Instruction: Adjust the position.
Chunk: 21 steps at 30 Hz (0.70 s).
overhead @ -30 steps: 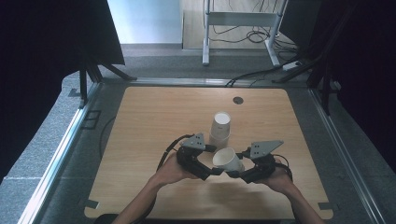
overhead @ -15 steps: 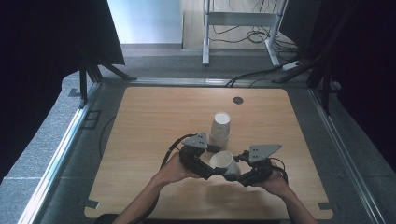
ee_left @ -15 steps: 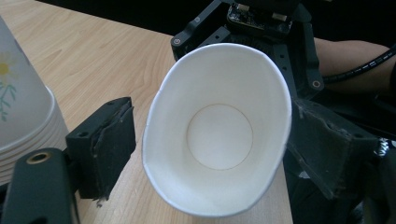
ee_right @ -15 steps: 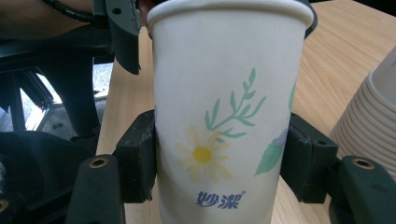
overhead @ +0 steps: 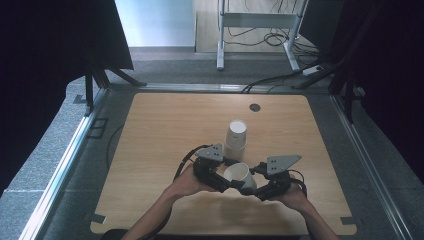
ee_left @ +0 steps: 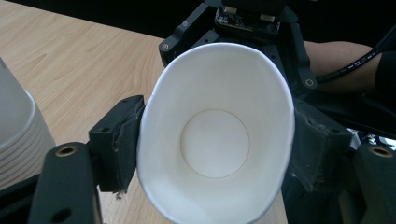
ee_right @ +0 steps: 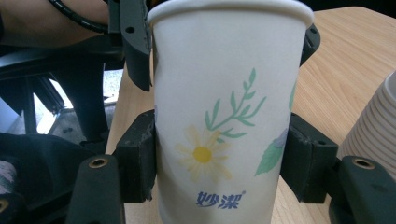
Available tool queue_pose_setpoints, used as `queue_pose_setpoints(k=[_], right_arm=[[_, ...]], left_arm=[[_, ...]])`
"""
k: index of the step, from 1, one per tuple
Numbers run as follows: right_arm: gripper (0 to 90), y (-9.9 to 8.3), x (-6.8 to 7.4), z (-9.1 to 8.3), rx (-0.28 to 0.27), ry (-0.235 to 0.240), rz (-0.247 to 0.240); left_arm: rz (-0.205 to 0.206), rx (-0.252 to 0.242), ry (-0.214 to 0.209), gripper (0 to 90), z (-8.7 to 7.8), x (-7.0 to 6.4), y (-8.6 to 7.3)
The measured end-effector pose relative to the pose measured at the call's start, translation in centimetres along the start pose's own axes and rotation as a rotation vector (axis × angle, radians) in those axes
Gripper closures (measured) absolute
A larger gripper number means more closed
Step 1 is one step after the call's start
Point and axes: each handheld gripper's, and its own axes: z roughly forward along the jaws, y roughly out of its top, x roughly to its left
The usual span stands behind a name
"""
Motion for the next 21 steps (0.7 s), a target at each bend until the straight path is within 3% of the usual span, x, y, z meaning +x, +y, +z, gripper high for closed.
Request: queue_pose_setpoints(k=[15, 21], right_arm=[[34.3, -0.35, -0.43, 0.19, 0.001, 0.035, 0.029], [25.7, -0.38, -0.44, 0.38, 0.024, 0.017, 0.028]], left_arm=[[0.023, 0.023, 0.02, 31.6, 0.15, -0.21, 0.12], [0.031, 0.025, 0.034, 32.0, 0.0, -0.32, 0.48]])
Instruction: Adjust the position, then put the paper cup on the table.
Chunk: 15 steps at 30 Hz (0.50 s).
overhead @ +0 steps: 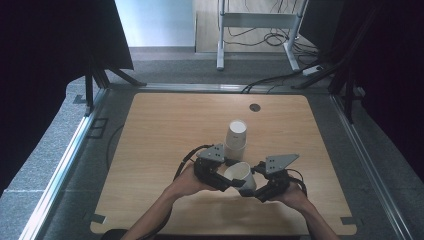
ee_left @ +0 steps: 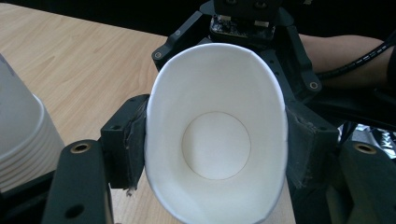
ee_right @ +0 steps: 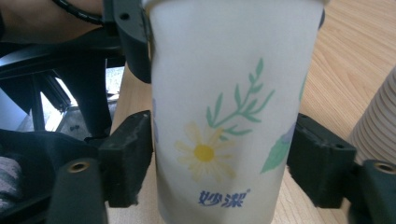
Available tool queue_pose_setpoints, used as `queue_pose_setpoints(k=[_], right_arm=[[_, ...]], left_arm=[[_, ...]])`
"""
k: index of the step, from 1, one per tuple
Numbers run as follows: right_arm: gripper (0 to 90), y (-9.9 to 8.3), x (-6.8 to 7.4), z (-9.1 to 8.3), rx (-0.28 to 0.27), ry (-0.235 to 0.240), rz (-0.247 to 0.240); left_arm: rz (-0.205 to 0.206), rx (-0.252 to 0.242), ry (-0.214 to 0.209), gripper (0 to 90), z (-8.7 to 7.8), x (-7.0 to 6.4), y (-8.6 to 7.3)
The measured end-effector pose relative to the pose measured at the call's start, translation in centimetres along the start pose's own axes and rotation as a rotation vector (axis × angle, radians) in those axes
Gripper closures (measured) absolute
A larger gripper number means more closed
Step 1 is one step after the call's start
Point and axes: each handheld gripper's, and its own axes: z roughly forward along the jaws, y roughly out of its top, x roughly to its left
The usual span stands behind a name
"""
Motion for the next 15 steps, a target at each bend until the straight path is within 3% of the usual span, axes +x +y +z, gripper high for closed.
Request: queue_pose_setpoints(k=[5, 15], right_arm=[[15.1, -0.09, -0.14, 0.15, 0.018, -0.025, 0.021], [5.0, -0.37, -0.13, -0.07, 0.063, -0.1, 0.043]], left_arm=[[0.015, 0.024, 0.025, 32.0, -0.08, -0.07, 0.22], [0.026, 0.057, 0.076, 31.9, -0.72, -0.1, 0.73]])
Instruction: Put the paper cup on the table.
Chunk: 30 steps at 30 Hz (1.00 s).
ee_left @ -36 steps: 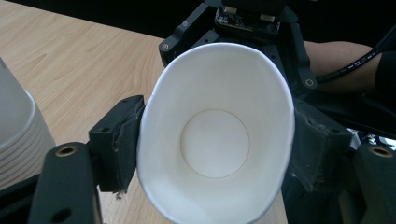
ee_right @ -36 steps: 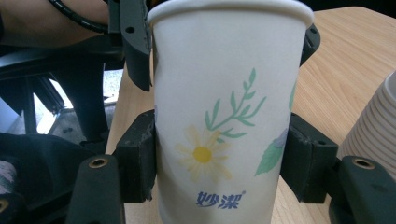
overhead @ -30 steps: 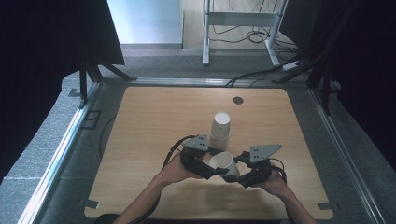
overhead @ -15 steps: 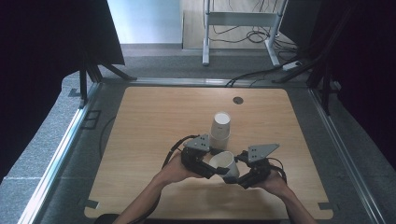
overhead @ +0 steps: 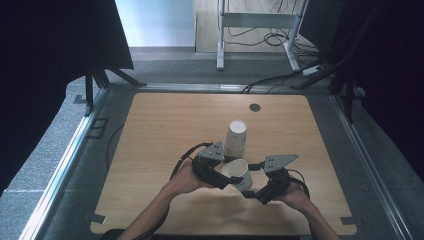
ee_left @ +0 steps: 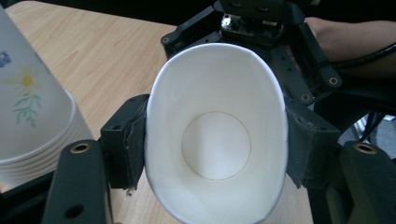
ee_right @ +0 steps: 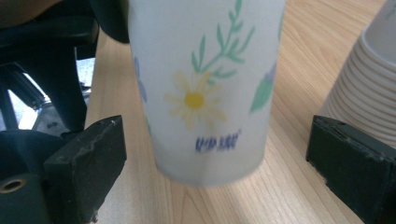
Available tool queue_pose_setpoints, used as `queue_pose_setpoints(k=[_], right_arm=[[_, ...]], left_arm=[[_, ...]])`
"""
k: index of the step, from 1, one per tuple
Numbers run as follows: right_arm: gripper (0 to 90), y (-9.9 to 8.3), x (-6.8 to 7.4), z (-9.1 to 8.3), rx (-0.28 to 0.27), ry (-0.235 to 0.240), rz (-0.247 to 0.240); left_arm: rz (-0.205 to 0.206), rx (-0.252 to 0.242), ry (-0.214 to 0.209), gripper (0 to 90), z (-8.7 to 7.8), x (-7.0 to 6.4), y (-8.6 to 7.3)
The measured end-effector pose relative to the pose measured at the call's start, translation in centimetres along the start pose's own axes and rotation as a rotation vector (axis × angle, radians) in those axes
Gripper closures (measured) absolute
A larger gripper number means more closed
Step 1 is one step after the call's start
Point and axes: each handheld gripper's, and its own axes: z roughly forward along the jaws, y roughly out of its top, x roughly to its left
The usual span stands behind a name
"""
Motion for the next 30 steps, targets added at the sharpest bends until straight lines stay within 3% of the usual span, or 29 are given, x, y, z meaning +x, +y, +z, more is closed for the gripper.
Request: queue_pose_setpoints(k=[12, 30], right_arm=[[4.4, -1.1, -0.2, -1.0, 0.036, -0.069, 0.023], [6.5, -2.5, -0.1, -1.9, 0.065, -0.121, 0.032]], left_arm=[[0.003, 0.05, 0.071, 31.8, -0.8, 0.2, 0.4], [-0.013, 0.138, 0.185, 31.7, -2.0, 1.0, 0.5]])
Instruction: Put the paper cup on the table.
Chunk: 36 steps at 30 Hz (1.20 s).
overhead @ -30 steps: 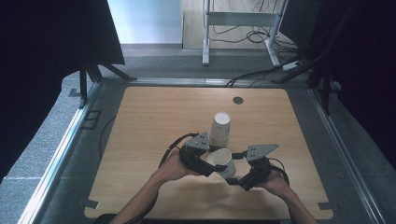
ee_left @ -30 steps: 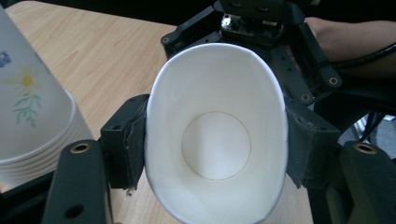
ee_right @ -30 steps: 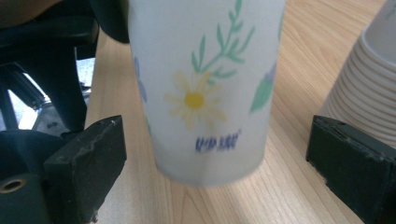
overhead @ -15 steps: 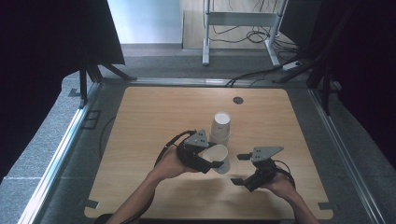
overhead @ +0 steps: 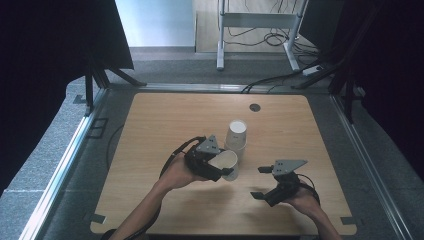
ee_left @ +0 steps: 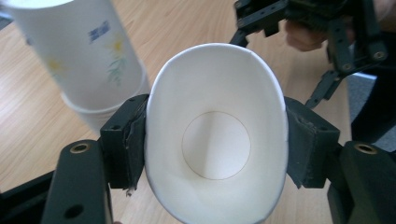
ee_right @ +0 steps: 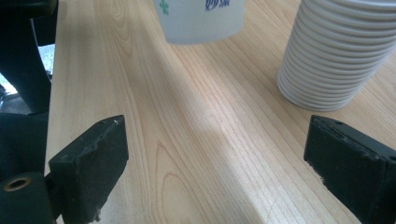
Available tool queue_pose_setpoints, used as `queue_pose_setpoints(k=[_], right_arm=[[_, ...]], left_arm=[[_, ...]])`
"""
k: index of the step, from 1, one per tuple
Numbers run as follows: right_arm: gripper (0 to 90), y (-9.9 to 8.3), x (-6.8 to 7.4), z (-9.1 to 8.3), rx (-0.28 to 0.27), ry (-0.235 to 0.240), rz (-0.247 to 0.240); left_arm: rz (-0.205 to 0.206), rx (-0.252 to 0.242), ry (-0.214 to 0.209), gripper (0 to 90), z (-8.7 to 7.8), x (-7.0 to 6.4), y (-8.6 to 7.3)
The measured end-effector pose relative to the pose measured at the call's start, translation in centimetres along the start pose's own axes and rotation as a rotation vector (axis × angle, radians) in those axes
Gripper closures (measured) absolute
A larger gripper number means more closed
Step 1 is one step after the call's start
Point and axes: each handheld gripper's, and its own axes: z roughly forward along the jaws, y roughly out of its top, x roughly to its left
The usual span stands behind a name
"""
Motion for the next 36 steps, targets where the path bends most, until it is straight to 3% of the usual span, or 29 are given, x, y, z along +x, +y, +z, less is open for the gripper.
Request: queue_pose_setpoints(k=[21, 29, 36], right_arm=[[8.9, -0.8, -0.5, 0.1, 0.034, -0.044, 0.022], [8.7, -1.6, -0.9, -0.4, 0.02, -0.06, 0.079], [7.6, -2.2, -1.3, -0.5, 0.029, -0.083, 0.107]], left_arm=[[-0.046, 0.156, 0.156, 31.3, -0.9, 2.6, -1.6], [-0.071, 0.218, 0.215, 31.2, -0.8, 3.7, -2.4], [-0.114, 0.234, 0.26, 31.0, -0.4, 4.7, -3.0]])
